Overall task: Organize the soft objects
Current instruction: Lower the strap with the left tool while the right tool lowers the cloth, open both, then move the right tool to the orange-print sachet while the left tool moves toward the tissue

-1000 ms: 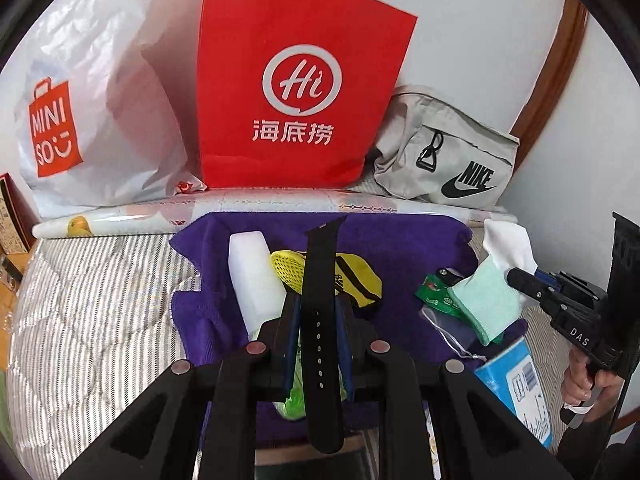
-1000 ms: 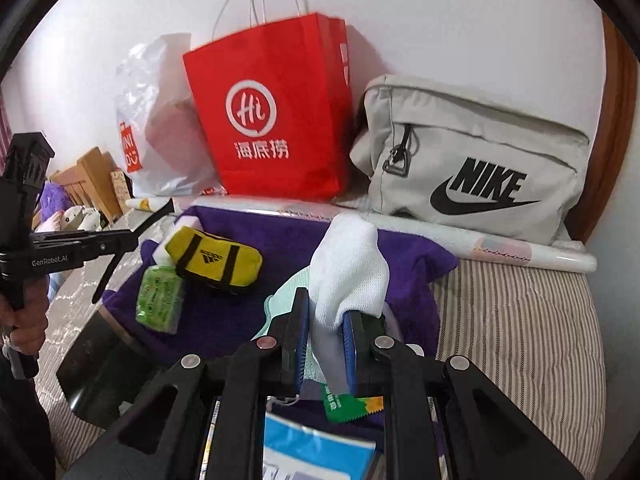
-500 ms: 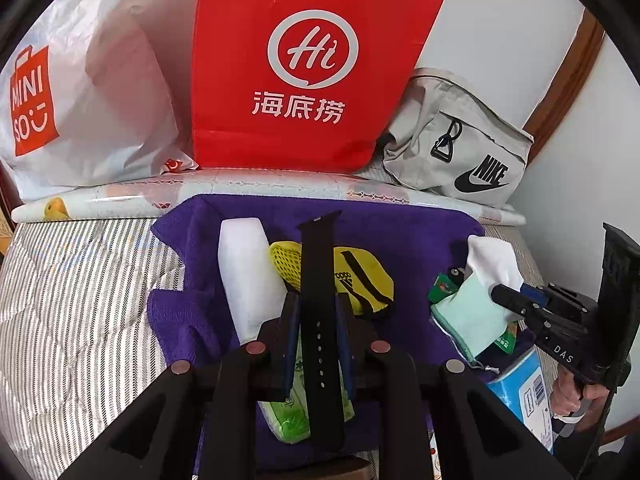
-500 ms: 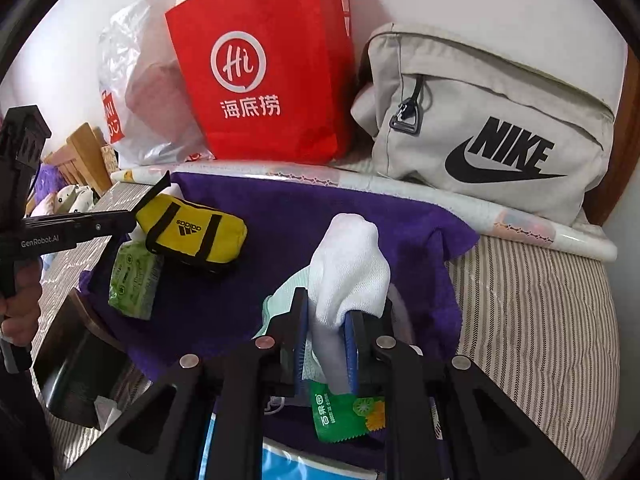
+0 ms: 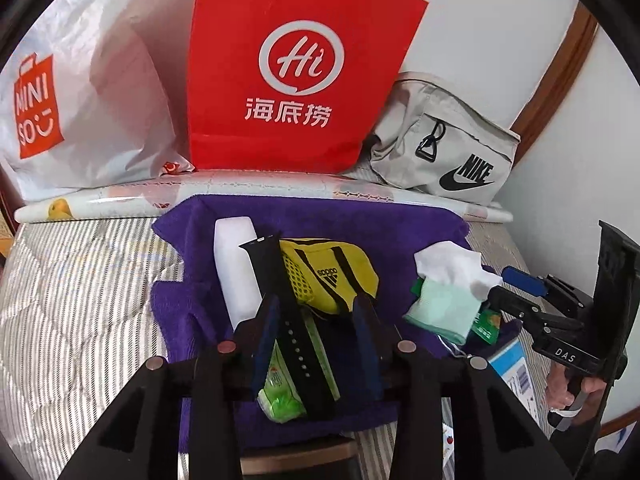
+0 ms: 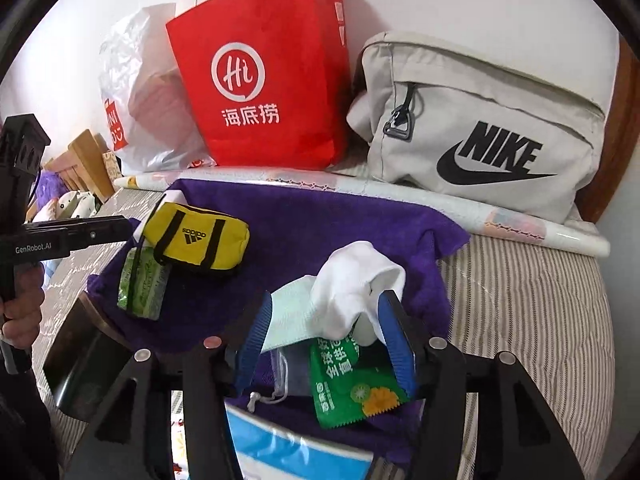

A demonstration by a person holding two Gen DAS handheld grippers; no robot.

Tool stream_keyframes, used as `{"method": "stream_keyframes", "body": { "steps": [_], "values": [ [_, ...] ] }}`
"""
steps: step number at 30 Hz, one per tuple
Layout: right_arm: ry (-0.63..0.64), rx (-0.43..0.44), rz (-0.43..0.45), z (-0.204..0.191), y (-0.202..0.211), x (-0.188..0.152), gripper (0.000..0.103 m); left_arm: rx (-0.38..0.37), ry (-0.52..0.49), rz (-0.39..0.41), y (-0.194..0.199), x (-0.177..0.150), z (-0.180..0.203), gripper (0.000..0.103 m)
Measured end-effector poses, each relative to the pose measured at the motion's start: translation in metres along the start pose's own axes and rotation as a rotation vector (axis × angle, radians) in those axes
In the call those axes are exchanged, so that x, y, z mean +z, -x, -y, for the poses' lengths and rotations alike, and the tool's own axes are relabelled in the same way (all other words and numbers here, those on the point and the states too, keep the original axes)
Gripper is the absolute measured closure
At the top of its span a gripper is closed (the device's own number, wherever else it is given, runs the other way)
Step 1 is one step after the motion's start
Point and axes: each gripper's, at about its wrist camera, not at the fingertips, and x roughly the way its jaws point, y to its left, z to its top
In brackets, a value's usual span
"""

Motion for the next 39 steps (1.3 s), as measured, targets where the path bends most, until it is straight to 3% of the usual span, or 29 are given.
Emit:
{"method": "stream_keyframes", "body": {
  "steps": [9, 12, 20, 28, 39],
  "values": [
    [0.023, -0.023, 0.050, -0.025, 0.042, -0.016, 0.047, 0.015, -0.029, 0.022, 0.037, -0.015, 0.012, 0.067],
    [0.036, -0.022, 0.053, -0.038, 0.055, -0.025, 0.047, 0.022, -0.033, 0.040, 0.053, -0.022, 0.012, 0.061],
    [0.100, 0.026, 0.013, -0.086, 0.074, -0.054, 0.047, 0.050, -0.020, 0.074, 0.091, -0.056, 0.001, 0.061],
    [0.197, 0.018, -0.073, -0.134, 0.068, -0.090, 0.048, 0.076, 0.010, 0.078, 0.117, -0.102, -0.018, 0.061],
    [0.181, -0.122, -0.114, -0.152, 0.047, -0.110, 0.048, 0.062, 0.048, 0.047, 0.125, -0.154, -0.046, 0.060]
  ]
}}
